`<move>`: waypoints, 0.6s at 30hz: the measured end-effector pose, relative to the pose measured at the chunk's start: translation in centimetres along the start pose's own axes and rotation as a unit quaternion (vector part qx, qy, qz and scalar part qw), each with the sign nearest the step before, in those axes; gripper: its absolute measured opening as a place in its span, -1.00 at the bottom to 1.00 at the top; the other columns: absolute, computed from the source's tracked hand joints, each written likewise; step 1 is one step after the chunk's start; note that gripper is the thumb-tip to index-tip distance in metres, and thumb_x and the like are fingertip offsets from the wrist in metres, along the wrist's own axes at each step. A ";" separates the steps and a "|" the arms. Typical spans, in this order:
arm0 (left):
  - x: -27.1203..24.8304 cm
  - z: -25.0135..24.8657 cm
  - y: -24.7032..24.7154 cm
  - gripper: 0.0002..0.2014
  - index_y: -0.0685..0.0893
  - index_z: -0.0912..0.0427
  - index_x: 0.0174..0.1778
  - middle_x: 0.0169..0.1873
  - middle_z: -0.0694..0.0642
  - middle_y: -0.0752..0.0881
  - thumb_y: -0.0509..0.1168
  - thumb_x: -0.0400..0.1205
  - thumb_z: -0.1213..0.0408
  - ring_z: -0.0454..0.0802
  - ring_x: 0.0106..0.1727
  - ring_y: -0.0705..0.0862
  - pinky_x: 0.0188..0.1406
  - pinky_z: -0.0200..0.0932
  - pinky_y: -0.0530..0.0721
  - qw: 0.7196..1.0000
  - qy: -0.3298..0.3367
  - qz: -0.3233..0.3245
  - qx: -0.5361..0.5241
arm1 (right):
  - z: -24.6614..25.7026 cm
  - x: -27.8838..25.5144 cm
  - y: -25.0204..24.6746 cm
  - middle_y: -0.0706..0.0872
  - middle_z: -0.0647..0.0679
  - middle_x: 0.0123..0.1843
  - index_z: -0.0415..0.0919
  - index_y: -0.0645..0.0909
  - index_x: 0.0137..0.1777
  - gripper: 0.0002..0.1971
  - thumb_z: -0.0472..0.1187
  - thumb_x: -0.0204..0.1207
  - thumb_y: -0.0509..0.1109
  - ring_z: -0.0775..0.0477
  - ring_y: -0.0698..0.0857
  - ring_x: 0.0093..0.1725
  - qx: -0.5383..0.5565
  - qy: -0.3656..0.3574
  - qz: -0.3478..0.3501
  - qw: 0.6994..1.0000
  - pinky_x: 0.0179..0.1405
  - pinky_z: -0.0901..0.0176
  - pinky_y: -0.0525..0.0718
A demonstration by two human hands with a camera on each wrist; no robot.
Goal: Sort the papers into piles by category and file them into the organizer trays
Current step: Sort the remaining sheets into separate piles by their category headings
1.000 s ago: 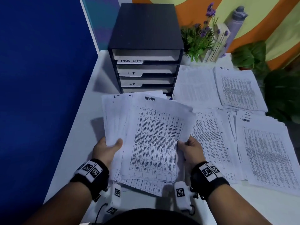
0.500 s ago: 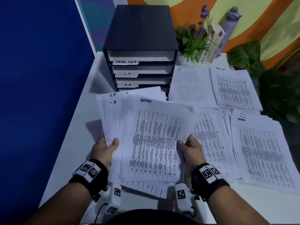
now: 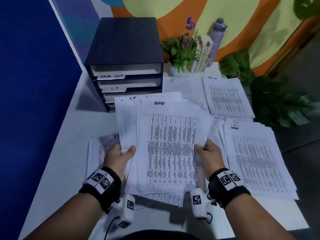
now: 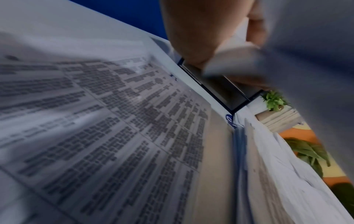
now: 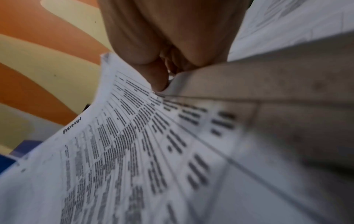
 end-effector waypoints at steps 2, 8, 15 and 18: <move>0.0 -0.3 1.8 -0.85 0.76 0.10 -0.01 -0.02 -0.02 0.82 0.36 0.63 0.42 -0.05 0.05 0.78 0.18 -0.04 0.65 1.000 -0.002 0.011 -0.003 | 0.1 1.2 -2.0 0.52 -0.12 -0.45 -0.08 0.44 -0.38 -0.71 -0.28 0.54 0.41 -0.07 0.52 -0.39 -0.016 0.008 -0.028 0.999 -0.29 -0.06 0.65; 0.2 0.1 6.0 -0.87 0.73 0.10 0.07 -0.02 -0.04 0.80 0.36 0.65 0.34 -0.08 0.04 0.75 0.12 -0.12 0.61 0.999 -0.002 0.005 0.045 | 0.6 4.8 -9.9 0.32 -0.02 -0.37 -0.01 0.25 -0.34 -0.62 -0.36 0.60 0.29 0.00 0.38 -0.34 -0.060 -0.003 -0.118 0.991 -0.45 0.23 0.38; 0.5 0.8 9.2 -0.88 0.68 0.08 0.10 -0.08 -0.08 0.73 0.34 0.66 0.22 -0.01 -0.02 0.69 0.10 -0.09 0.57 0.991 -0.014 0.002 0.129 | 1.9 8.2 -20.8 0.63 -0.21 -0.18 -0.27 0.46 -0.16 -0.93 -0.34 0.54 0.19 -0.27 0.63 -0.19 -0.250 0.007 -0.222 0.942 -0.16 0.00 0.60; 0.2 0.7 10.6 -0.88 0.67 0.08 0.09 -0.09 -0.11 0.71 0.34 0.66 0.22 -0.03 -0.03 0.66 0.10 -0.12 0.51 0.991 -0.015 0.001 0.136 | 2.1 9.1 -23.8 0.62 -0.17 -0.10 -0.23 0.50 -0.07 -0.84 -0.44 0.46 0.17 -0.23 0.61 -0.09 -0.298 0.048 -0.218 0.928 -0.08 0.05 0.53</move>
Point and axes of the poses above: each hand's wrist, its own x-axis towards the middle knuckle, its own y-axis out of the palm, z = x × y, the point moved 1 cm from there along x, towards the middle knuckle
